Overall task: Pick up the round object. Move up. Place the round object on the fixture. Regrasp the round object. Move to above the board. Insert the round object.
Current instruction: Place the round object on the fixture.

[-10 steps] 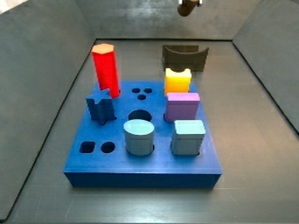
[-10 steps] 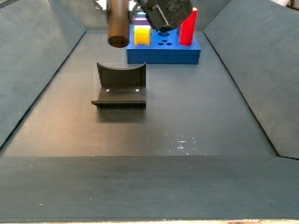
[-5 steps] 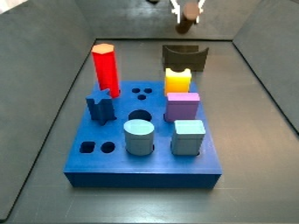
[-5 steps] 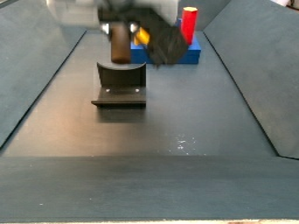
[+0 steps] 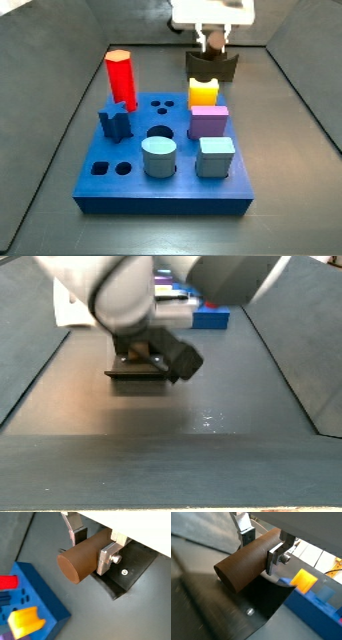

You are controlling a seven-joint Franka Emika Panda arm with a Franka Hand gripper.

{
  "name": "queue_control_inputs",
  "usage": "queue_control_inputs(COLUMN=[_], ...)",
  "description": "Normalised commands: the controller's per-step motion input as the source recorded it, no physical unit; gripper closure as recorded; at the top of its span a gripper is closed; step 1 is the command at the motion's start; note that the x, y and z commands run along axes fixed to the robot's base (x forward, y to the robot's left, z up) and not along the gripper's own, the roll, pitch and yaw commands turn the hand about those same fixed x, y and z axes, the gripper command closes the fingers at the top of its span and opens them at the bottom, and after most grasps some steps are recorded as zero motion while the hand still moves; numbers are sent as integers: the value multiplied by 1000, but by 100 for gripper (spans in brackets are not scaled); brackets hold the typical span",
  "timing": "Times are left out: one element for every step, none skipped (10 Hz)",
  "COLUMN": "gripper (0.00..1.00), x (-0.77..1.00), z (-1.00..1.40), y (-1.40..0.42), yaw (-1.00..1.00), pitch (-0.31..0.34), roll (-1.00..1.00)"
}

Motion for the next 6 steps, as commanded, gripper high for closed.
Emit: queue_control_inputs(gripper=[100, 100, 100, 100, 100, 0], x=[108, 92, 71, 64, 64, 0], z=[-518, -274, -222, -216, -216, 0], y=[75, 59, 48, 43, 42, 0], yaw=[-203, -189, -173, -151, -138, 0], pitch=[55, 6, -24, -42, -42, 0], roll=[-312, -279, -209, -183, -183, 0])
